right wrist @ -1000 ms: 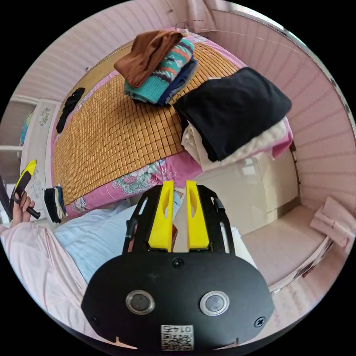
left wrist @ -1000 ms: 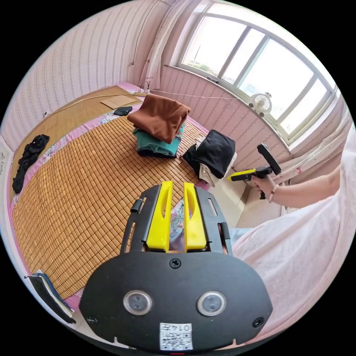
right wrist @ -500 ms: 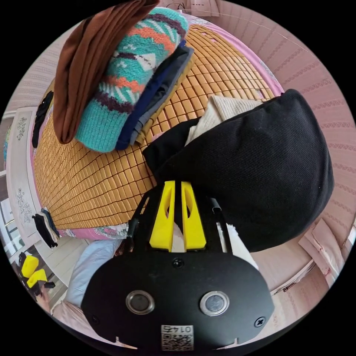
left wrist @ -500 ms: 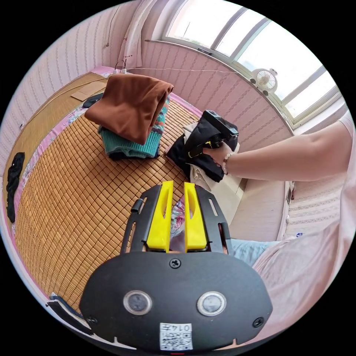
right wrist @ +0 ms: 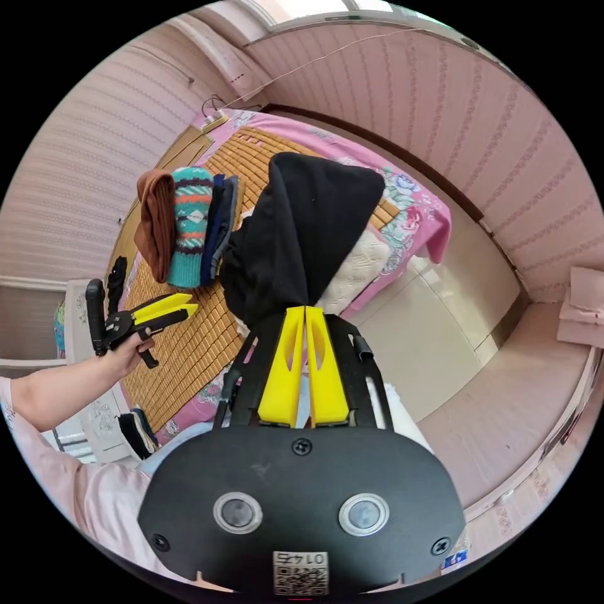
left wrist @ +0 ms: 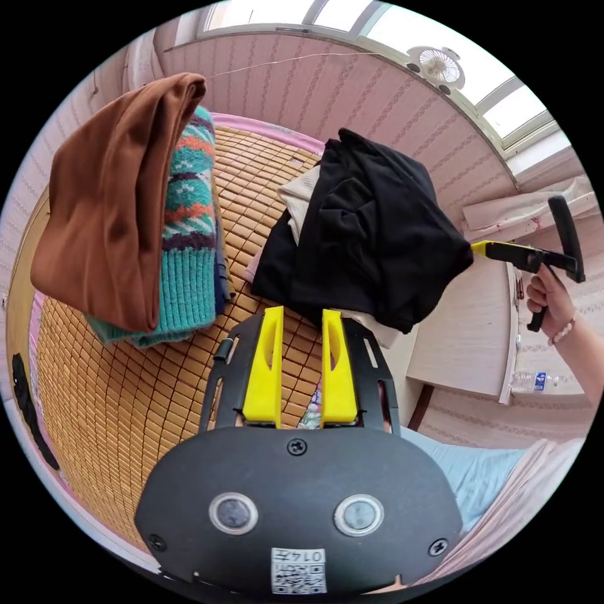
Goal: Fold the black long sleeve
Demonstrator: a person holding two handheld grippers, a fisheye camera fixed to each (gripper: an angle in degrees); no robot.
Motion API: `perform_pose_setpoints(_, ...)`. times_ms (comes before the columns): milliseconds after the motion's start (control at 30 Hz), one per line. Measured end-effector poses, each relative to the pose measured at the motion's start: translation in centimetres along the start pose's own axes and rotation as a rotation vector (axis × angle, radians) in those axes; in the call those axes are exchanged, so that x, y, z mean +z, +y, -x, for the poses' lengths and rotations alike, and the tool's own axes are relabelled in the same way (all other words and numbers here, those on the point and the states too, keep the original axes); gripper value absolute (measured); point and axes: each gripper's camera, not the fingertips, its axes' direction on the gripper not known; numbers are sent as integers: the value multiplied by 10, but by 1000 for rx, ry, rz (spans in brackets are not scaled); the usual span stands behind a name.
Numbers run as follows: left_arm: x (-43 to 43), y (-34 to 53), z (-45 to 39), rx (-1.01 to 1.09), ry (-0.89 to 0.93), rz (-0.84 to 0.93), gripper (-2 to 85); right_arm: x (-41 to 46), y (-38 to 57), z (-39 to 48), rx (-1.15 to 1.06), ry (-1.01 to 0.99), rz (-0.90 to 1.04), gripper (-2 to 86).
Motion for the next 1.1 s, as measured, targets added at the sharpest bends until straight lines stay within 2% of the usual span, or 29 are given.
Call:
perform_pose_setpoints(167,57,-45,3,-37,36,43,82,-30,17,-60,91,-27,-49,32)
perform_pose_setpoints(200,63,-48,0,-17,29,60,77,-30,19,-65,90,-62,-41,65)
perform_pose_setpoints(233,73,-54,-7,21,-18,109,51,-28,19,-67,93,-81,-34,116)
perform_pose_setpoints(333,93,-59,-21,51,-202,226,6,-16,12,-64,99,-117,-12,145)
perform_pose_setpoints(367,99,-59,-24,61,-210,253,0,-13,9,-63,95,-122,-13,148)
perform_pose_setpoints(500,91,-57,-19,10,-143,180,0,8,-14,-62,101,16,6,157)
perform_pose_setpoints(600,67,-53,-4,-105,-57,38,32,11,-20,-73,103,2,-2,139)
perform_pose_setpoints(633,61,-52,0,-118,-16,-14,55,12,-22,-75,92,-30,5,106)
perform_pose_setpoints(733,67,-59,1,-98,3,-24,89,11,-24,-78,73,-111,-13,43)
perform_pose_setpoints(800,77,-68,0,-80,18,1,87,3,-22,-79,73,-95,-15,20)
perform_pose_setpoints(967,91,-85,-11,-25,22,120,-4,-48,6,-87,10,-106,-40,5)
perform_pose_setpoints(1100,60,-77,-13,-1,31,42,-8,-111,32,-96,2,-106,-91,2)
